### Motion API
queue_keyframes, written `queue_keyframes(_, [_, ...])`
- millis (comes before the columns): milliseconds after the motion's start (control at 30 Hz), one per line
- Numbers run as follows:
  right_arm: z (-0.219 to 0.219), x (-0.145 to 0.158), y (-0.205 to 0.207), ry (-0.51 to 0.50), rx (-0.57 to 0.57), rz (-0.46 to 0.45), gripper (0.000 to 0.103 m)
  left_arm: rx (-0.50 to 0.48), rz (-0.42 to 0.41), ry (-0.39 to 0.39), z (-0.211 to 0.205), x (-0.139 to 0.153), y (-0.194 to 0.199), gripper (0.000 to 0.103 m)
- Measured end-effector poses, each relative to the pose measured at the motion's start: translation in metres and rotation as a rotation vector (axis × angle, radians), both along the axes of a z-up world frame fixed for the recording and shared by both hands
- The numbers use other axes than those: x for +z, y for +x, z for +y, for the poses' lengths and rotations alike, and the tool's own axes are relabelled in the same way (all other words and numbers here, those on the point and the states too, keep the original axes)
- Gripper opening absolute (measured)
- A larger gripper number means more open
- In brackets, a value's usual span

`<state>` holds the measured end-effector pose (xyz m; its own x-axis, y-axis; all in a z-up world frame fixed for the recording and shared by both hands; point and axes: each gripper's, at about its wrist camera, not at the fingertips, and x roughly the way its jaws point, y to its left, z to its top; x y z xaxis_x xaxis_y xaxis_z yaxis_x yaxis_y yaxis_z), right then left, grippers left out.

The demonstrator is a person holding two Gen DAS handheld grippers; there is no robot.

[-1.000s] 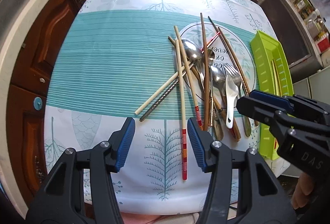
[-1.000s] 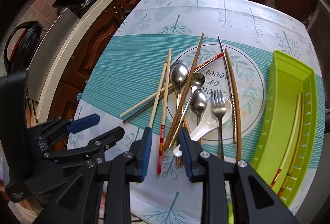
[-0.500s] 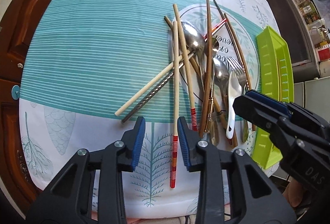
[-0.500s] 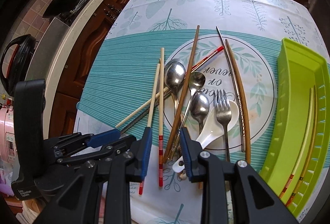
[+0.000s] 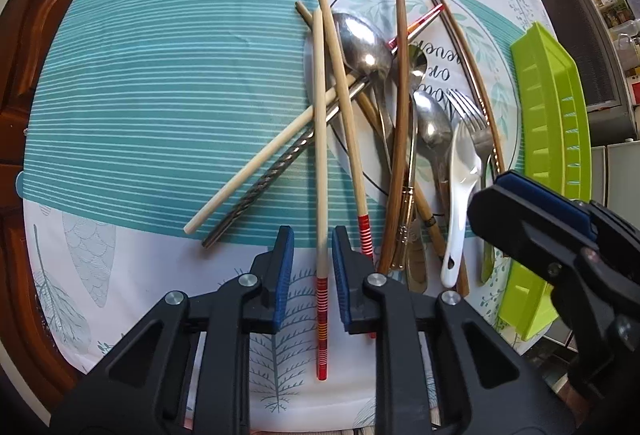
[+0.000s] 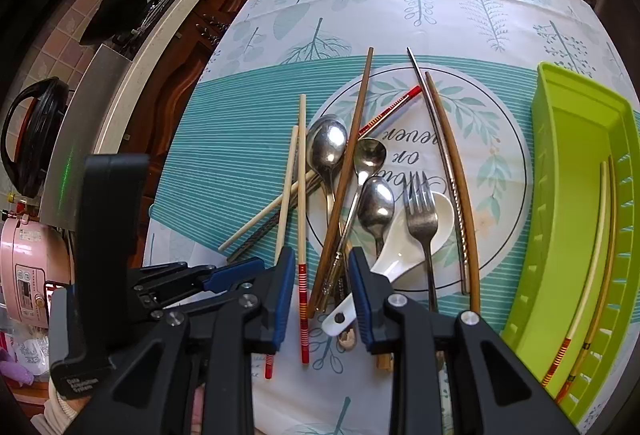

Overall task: Organize utensils
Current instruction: 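Grasp a red-banded chopstick with the left tool while the right tool grasps another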

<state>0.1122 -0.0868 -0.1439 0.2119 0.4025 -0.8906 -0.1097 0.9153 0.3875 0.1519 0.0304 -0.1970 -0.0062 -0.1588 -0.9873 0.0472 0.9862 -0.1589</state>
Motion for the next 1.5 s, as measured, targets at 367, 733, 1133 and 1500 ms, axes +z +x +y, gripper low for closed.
queue_keyframes(367, [0.009, -0.006, 0.007, -0.009, 0.024, 0.016, 0.027, 0.053, -0.012, -0.042, 0.022, 0.002, -0.007, 0.003])
queue_keyframes(733, [0.048, -0.028, 0.028, -0.089, 0.083, 0.073, 0.027, 0.083, -0.046, -0.102, 0.049, 0.023, -0.017, 0.003])
queue_keyframes(1133, [0.074, -0.051, 0.032, -0.172, 0.145, 0.109, 0.010, 0.120, -0.045, -0.122, 0.079, 0.025, -0.028, 0.003])
queue_keyframes(1500, [0.060, -0.029, 0.017, -0.066, 0.104, 0.089, 0.005, 0.110, -0.075, -0.125, 0.078, 0.044, -0.037, 0.003])
